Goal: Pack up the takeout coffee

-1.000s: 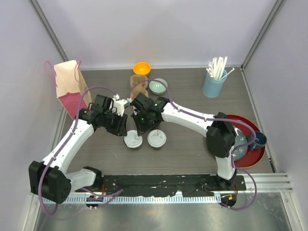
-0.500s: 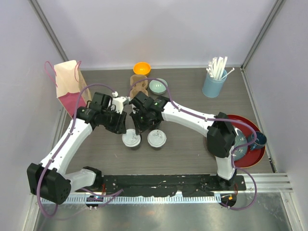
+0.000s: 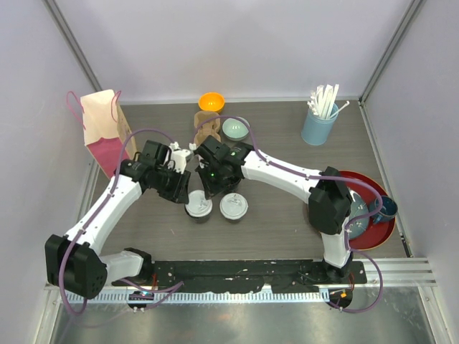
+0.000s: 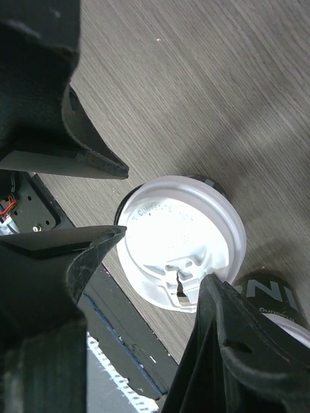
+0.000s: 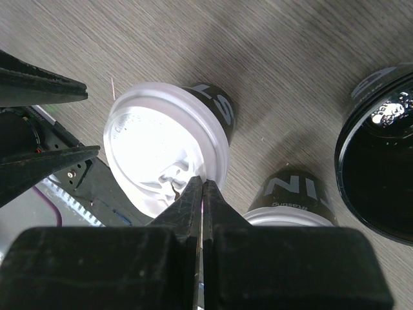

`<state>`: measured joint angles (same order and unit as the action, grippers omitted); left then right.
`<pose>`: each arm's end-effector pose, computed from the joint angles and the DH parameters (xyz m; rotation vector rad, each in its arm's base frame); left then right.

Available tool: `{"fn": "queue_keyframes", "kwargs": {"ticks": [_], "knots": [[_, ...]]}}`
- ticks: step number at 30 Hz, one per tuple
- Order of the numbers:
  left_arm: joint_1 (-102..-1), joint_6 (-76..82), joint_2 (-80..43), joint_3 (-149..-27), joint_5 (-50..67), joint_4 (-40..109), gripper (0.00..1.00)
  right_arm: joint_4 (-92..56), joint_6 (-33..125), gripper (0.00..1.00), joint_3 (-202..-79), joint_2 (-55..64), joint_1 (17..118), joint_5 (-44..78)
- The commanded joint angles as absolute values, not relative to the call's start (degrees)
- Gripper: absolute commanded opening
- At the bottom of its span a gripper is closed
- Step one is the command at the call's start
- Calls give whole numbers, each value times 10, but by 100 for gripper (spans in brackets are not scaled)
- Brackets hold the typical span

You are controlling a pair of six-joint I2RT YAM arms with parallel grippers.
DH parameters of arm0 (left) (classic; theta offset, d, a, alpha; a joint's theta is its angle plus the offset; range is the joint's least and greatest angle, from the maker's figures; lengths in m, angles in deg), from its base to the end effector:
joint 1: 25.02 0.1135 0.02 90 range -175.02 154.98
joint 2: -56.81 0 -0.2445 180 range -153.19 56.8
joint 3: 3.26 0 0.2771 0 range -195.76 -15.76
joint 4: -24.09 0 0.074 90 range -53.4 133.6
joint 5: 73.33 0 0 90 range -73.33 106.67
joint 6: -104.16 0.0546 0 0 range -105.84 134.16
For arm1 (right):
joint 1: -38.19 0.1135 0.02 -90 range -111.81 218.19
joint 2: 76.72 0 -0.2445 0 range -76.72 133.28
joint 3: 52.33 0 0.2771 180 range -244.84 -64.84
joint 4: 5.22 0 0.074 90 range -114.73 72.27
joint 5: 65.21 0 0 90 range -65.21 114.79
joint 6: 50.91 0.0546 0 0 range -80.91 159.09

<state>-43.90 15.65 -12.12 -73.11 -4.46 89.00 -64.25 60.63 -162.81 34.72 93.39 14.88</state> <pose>0.2434 -0.1040 0.2338 0.5896 2.6267 -0.5898 0.2493 0.3752 0.2258 -0.8617 2.6270 0.6478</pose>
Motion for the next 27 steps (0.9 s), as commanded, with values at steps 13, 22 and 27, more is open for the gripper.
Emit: {"fn": "queue_keyframes", "kwargs": {"ticks": [13,22,27], "knots": [[-456,144,-129,-754,-43,864,39,-621,593,1,-1646,336,936,104],[-456,149,-122,-766,-44,877,40,-614,590,1,-1649,334,936,98],[-456,145,-129,-743,-41,860,39,-618,590,1,-1645,340,936,99]]}}
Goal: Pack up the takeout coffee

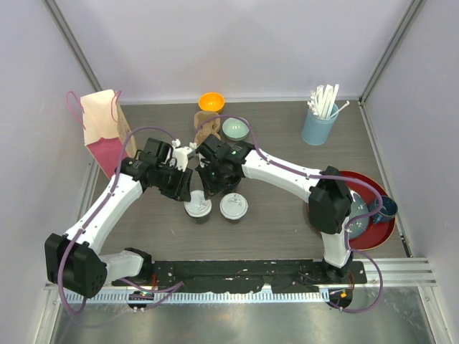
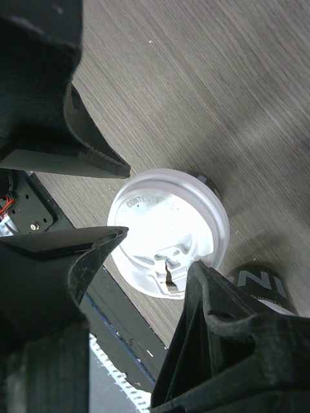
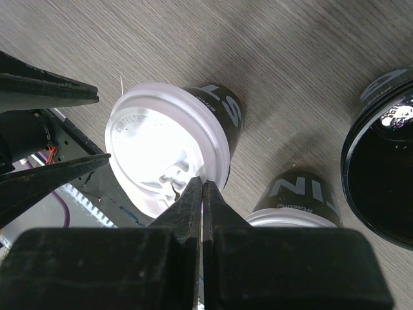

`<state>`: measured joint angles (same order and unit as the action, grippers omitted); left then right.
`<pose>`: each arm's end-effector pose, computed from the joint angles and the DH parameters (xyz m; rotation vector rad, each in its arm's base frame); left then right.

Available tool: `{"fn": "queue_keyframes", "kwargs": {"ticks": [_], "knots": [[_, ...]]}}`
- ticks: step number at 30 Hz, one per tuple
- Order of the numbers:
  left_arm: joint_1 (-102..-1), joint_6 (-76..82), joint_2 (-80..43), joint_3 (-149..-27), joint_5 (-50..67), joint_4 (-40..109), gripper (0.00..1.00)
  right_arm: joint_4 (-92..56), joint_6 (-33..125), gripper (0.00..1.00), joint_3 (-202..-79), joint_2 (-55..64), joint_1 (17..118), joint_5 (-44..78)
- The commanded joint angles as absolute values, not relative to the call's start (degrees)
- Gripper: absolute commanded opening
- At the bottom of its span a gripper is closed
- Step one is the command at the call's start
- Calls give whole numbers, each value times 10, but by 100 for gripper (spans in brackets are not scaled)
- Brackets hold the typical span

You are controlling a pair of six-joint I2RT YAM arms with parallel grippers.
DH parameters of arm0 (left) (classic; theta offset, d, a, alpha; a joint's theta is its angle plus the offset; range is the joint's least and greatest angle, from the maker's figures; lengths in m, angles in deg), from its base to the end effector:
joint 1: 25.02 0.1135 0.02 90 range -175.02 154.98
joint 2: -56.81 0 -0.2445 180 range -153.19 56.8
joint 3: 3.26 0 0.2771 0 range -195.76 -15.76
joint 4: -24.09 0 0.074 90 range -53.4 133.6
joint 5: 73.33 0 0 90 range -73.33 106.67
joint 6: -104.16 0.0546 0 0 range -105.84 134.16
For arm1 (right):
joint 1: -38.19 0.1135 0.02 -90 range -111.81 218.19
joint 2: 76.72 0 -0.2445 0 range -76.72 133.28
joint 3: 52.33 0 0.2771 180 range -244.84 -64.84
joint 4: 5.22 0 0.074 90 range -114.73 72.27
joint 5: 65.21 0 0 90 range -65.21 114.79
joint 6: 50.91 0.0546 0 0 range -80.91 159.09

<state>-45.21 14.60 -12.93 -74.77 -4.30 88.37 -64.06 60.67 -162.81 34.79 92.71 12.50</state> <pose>0.2467 -0.1115 0.2406 0.5970 2.6054 -0.5989 0.2521 0.3737 0.2258 -0.8636 2.6375 0.6954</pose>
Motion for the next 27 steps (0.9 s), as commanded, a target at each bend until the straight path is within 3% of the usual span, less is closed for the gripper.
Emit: {"fn": "queue_keyframes", "kwargs": {"ticks": [1,27], "knots": [[-456,145,-130,-740,-37,856,39,-619,590,1,-1644,341,936,100],[-468,137,-148,-758,-29,859,36,-619,573,1,-1662,345,940,71]]}}
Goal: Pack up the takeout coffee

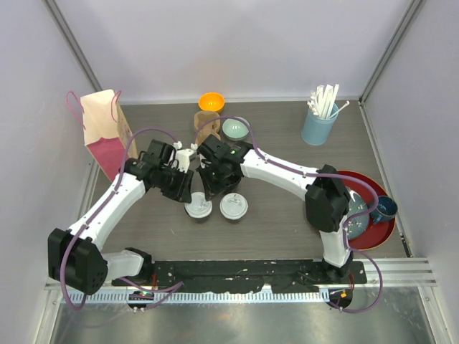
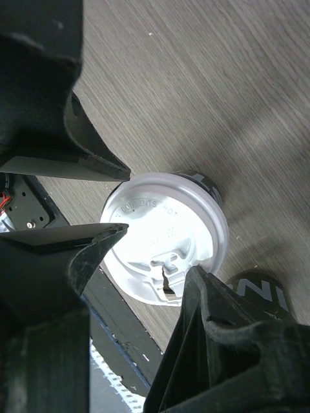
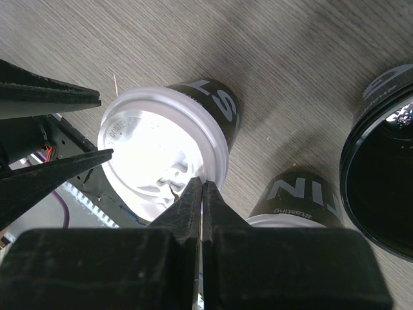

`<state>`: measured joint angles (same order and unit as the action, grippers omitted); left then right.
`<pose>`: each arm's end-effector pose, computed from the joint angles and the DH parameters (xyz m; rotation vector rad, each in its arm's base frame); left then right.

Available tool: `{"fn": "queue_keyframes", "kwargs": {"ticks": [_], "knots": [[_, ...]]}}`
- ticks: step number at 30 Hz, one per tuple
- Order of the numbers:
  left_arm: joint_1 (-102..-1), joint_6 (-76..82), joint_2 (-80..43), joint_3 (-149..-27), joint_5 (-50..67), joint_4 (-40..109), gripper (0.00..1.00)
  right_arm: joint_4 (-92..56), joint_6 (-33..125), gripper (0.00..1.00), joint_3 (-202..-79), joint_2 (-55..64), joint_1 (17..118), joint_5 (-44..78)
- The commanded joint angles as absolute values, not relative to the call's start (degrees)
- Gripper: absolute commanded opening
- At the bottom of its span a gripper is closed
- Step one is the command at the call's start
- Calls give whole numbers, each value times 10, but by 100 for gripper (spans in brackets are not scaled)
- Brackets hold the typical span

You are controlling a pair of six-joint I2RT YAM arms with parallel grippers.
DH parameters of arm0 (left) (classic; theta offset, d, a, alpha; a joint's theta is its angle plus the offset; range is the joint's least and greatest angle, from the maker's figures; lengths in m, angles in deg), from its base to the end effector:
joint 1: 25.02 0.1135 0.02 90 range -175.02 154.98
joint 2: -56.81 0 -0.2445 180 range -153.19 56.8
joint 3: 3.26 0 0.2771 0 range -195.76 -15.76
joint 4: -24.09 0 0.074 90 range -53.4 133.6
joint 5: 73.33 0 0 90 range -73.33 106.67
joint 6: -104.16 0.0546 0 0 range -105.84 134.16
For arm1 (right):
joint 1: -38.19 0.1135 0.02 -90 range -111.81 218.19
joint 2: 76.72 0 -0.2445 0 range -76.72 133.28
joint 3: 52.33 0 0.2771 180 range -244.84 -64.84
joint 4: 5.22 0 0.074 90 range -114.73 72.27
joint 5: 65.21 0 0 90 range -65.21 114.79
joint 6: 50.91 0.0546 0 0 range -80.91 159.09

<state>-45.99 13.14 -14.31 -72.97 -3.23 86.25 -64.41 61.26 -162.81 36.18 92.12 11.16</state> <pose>0.2489 -0.1153 0.2258 0.5765 2.6364 -0.5851 0.2560 0.3733 0.2152 -0.8511 2.6810 0.7029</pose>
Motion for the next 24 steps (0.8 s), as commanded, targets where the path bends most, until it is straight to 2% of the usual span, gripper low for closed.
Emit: {"fn": "queue_keyframes", "kwargs": {"ticks": [1,17,24], "knots": [[-467,137,-144,-768,-29,863,35,-620,574,1,-1665,341,940,71],[-468,155,-138,-762,-24,879,36,-612,570,1,-1664,336,943,48],[-467,158,-136,-758,-21,877,36,-604,558,1,-1666,327,954,75]]}}
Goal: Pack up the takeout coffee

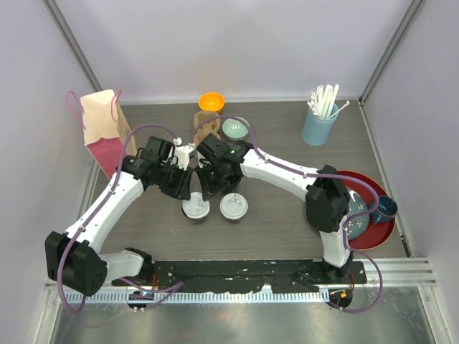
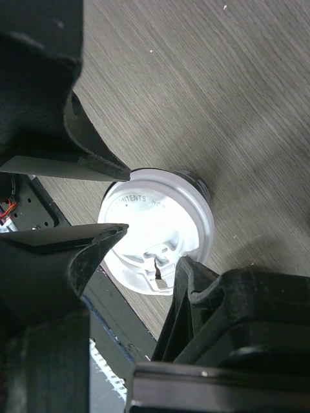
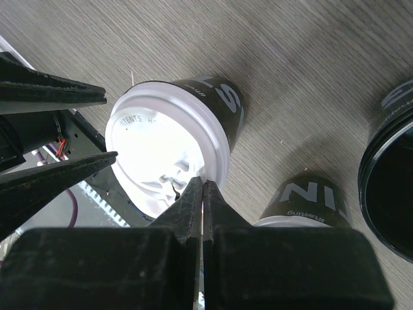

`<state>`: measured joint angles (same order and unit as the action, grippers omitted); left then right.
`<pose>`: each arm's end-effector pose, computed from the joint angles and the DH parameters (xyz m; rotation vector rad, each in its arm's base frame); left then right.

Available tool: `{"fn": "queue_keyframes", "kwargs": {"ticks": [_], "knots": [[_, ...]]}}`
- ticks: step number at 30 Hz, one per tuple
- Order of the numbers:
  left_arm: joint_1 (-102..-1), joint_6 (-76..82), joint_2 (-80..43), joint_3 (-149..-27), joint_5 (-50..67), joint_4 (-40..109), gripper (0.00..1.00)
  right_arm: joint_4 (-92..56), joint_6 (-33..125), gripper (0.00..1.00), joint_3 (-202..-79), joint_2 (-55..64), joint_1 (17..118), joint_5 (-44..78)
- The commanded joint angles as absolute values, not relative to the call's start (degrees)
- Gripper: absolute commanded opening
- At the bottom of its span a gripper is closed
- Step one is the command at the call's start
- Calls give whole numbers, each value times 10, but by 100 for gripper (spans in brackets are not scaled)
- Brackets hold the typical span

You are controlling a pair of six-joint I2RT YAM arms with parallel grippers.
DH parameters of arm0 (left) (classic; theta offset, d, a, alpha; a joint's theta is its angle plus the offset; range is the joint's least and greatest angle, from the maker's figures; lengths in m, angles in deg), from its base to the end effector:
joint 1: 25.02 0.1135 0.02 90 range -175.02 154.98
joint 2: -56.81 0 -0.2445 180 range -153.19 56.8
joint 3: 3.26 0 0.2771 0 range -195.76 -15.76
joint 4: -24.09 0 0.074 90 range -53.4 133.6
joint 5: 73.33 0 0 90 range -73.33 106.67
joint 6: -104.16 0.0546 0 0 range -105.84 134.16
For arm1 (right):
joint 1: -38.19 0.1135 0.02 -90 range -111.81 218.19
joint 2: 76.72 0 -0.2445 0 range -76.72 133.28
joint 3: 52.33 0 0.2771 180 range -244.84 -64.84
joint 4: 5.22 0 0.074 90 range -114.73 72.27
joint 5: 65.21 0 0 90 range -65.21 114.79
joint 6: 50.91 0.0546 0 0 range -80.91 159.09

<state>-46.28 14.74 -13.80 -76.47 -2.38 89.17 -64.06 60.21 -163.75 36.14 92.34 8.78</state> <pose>0.2486 -0.1158 0.2453 0.6147 2.6057 -0.5591 0.2541 0.3774 0.2220 -0.8957 2.6535 0.7651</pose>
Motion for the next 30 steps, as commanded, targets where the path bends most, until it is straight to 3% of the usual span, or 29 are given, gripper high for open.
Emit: {"fn": "queue_keyframes", "kwargs": {"ticks": [1,15,30], "knots": [[-467,160,-138,-756,-19,875,36,-604,558,1,-1666,328,955,75],[-468,169,-167,-739,-5,868,34,-591,566,1,-1672,351,962,69],[-466,169,-135,-805,-36,923,36,-593,561,1,-1682,319,965,77]]}}
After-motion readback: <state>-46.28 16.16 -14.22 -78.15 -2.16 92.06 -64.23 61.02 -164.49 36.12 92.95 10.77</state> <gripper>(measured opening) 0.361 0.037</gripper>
